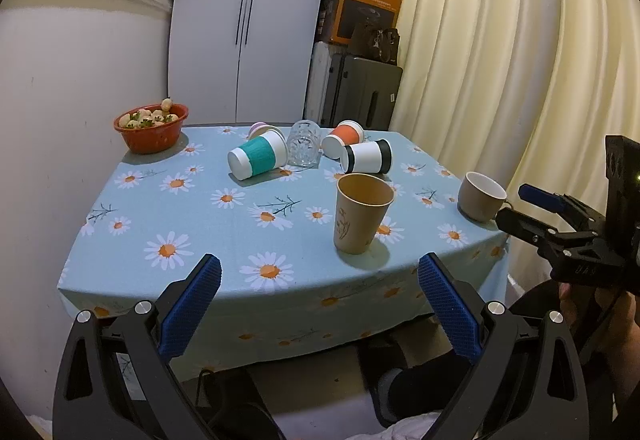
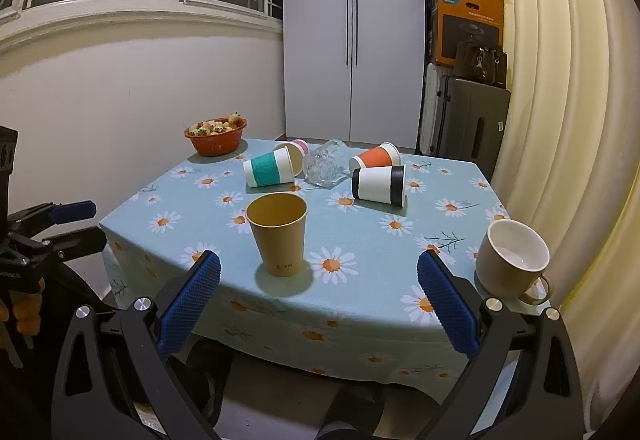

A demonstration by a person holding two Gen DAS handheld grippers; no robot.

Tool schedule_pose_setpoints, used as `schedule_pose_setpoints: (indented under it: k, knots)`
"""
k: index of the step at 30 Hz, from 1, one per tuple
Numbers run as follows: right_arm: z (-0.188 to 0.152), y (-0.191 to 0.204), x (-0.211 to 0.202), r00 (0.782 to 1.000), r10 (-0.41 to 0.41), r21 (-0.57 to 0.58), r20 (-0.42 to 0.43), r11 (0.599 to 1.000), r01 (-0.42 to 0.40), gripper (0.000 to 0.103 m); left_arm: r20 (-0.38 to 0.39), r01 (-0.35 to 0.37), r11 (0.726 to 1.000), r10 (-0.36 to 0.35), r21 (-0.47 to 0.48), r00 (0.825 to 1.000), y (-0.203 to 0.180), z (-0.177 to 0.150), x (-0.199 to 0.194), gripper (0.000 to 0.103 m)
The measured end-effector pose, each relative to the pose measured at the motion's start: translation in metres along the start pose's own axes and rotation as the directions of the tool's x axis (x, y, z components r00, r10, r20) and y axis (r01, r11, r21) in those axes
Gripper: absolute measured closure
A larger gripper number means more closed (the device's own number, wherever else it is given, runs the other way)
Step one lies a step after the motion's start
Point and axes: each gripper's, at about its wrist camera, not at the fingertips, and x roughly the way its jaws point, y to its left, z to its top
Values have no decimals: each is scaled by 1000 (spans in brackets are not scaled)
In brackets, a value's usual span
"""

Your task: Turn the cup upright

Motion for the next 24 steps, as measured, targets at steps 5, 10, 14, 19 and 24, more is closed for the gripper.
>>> schedule_pose_setpoints:
  k: [5,10,14,19,24]
  knots:
    - [0,-1,1,1000,-8,5,0,1000,8,5,-3,-1,1000,1,10,1000,-2,0,2,7]
    - [0,-3,2,1000,-10,10,-3,1000,10,5,-7,-3,1000,3,14,1000,-4,0,3,7]
    - [0,-3,2,1000,-12,6,-6,1000,12,5,-7,-4,1000,4,15,1000,-4,0,3,7]
    - [0,-3,2,1000,-12,7,-4,1000,12,5,-2,-6,1000,6,19,1000,-5,-1,3,7]
    - [-1,-3,3,1000,-12,10,-5,1000,12,5,-3,-7,1000,7,16,1000,-4,-1,3,7]
